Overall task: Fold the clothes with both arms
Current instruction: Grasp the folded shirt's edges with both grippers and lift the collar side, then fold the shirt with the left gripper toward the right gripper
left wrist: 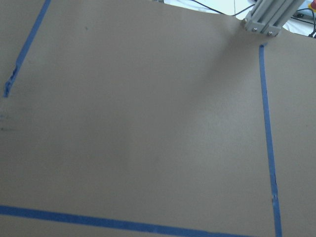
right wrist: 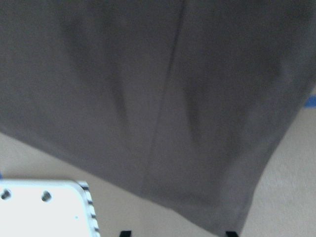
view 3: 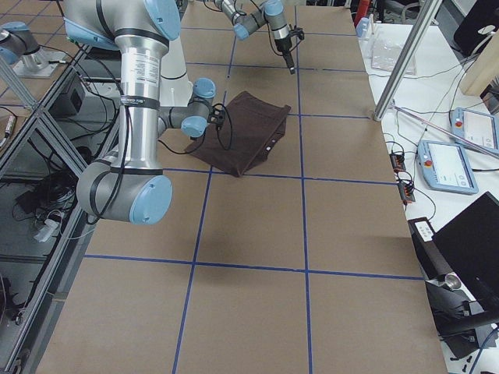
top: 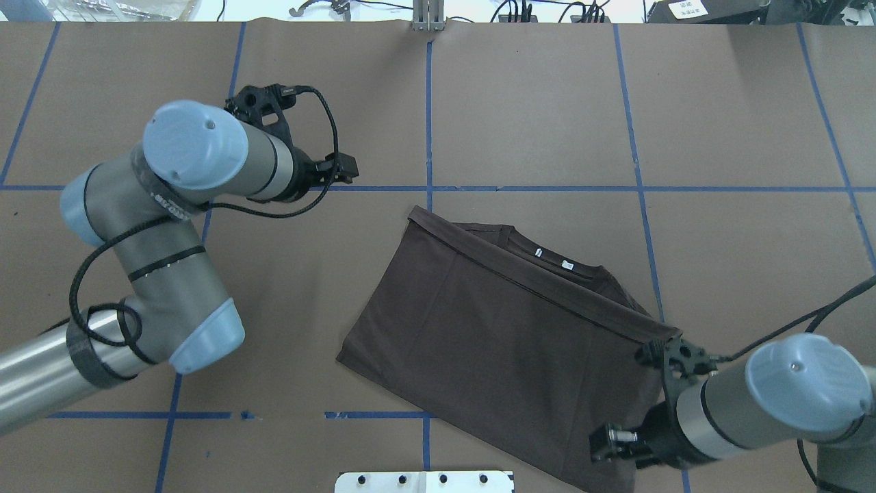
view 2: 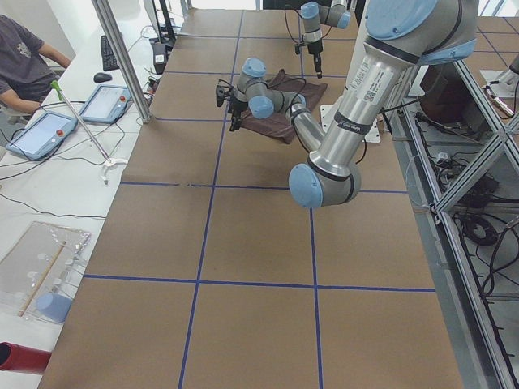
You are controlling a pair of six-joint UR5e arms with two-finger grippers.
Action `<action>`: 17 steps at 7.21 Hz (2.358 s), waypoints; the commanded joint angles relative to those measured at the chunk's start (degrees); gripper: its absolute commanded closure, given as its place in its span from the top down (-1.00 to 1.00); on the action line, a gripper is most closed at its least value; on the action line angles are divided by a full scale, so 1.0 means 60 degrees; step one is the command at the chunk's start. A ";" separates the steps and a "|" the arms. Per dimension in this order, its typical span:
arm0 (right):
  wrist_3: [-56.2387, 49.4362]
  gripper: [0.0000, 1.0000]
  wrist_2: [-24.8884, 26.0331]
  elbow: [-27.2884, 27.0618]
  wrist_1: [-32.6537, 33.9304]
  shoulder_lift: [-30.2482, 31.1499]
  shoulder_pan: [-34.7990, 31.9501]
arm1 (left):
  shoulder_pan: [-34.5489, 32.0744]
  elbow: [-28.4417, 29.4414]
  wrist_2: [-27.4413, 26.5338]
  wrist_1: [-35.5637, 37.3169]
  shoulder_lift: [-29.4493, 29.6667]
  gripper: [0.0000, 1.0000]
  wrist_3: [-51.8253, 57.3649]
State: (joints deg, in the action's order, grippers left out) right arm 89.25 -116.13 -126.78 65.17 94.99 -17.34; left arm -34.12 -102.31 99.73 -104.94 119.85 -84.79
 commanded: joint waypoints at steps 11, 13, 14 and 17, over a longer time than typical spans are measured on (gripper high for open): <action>-0.0065 1.00 0.0019 0.0329 -0.0007 -0.0875 -0.3219 | 0.2904 -0.0308 -0.1314 0.1186 -0.0331 -0.99 -0.4429; -0.0065 1.00 0.0019 0.0329 -0.0007 -0.0875 -0.3233 | 0.2641 -0.0307 -0.1285 0.1215 -0.0316 -1.00 -0.4283; -0.0065 1.00 0.0005 0.0329 -0.0007 -0.0875 -0.3233 | 0.2408 -0.0307 -0.1285 0.1302 -0.0302 -1.00 -0.4253; -0.0065 1.00 0.0019 0.0431 -0.0007 -0.0890 -0.3219 | 0.0874 0.1048 -0.1300 0.0736 0.0165 -1.00 -0.2779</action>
State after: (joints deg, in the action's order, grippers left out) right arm 88.86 -116.08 -124.47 65.13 89.71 -36.72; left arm -24.80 -100.11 91.94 -98.40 119.33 -105.67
